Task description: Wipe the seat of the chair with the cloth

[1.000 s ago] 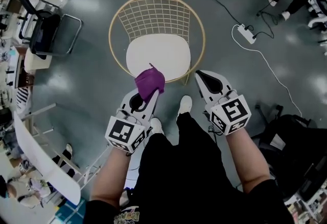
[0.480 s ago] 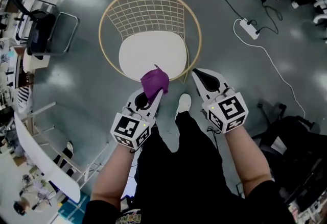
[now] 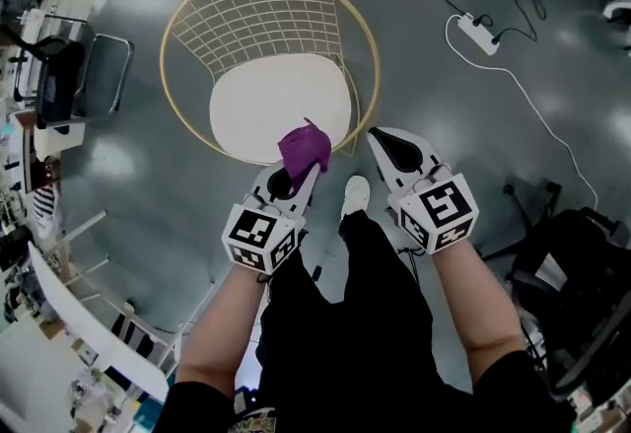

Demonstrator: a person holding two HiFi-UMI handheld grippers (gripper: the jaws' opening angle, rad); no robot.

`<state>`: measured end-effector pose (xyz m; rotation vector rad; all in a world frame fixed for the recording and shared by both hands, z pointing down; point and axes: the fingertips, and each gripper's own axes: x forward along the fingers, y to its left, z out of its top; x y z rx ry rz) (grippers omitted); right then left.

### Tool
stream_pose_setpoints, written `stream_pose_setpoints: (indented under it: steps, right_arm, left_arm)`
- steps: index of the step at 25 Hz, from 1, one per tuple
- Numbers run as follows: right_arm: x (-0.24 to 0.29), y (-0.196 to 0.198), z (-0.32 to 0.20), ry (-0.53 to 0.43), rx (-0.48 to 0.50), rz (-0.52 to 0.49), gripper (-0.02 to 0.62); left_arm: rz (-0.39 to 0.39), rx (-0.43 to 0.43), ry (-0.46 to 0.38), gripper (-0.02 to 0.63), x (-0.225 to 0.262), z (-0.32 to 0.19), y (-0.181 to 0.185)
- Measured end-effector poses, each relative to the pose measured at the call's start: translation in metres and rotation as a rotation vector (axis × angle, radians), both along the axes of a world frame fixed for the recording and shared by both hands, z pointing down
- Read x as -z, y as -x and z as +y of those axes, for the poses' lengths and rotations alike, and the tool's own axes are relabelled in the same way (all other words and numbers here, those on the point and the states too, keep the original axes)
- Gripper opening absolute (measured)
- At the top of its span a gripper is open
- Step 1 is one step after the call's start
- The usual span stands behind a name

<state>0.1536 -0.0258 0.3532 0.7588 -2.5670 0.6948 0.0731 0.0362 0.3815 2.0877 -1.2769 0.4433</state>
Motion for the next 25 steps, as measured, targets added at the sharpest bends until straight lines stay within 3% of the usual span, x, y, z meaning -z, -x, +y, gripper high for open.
stream_pose_setpoints:
  steps: [25]
  right_arm:
    - [-0.152, 0.019, -0.015, 0.086, -0.15, 0.073, 0.012]
  left_arm:
    - [0.109, -0.107, 0.144, 0.071, -0.199, -0.049, -0.005]
